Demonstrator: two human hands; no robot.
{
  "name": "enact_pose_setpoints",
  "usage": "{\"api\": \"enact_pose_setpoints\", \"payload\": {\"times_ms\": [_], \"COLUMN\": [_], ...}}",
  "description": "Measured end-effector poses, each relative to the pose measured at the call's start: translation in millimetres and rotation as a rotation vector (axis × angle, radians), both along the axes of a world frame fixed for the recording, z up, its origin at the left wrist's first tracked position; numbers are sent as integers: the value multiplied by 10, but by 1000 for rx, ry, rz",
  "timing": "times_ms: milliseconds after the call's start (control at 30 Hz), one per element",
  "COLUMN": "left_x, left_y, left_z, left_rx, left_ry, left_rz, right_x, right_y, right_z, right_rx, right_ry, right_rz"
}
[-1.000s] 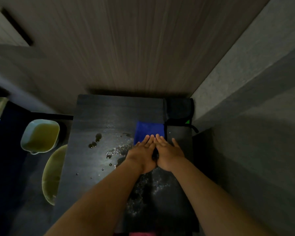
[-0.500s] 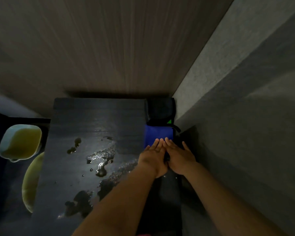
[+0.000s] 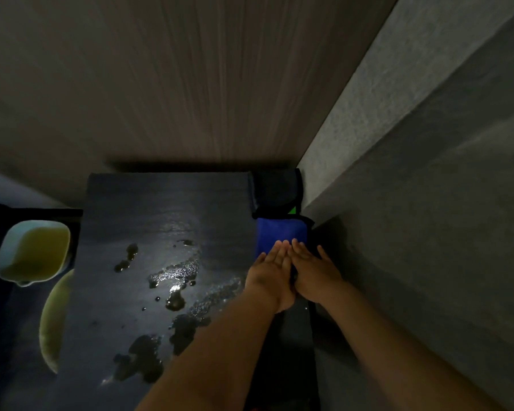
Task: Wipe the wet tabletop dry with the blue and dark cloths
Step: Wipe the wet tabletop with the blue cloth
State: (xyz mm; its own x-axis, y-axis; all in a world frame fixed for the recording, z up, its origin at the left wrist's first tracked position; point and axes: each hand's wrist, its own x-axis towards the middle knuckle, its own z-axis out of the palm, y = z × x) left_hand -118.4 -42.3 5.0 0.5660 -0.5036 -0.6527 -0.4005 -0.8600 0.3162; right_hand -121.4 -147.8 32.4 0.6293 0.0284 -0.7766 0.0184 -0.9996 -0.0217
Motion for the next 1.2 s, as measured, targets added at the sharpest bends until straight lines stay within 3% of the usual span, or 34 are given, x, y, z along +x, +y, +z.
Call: {"api": "enact_pose_setpoints", "payload": {"times_ms": [300,500,933,1200], "left_x": [9,-51,-82,-62], "left_y": [170,668,1345,1671], "left_z": [6,10,78,97], "left_rx": [6,67,242,260], "left_ry": [-22,-35,-104,-77], "left_rz": [-32,-22,-23,20], "right_x": [-6,-25,139,120], "right_y": [184,657,1383,1699], "right_z": [-28,-59,59,68], "right_rx": [-27,81,14,56], "right_ry": [8,15,102,96], "right_rz": [9,-18,197,203]}}
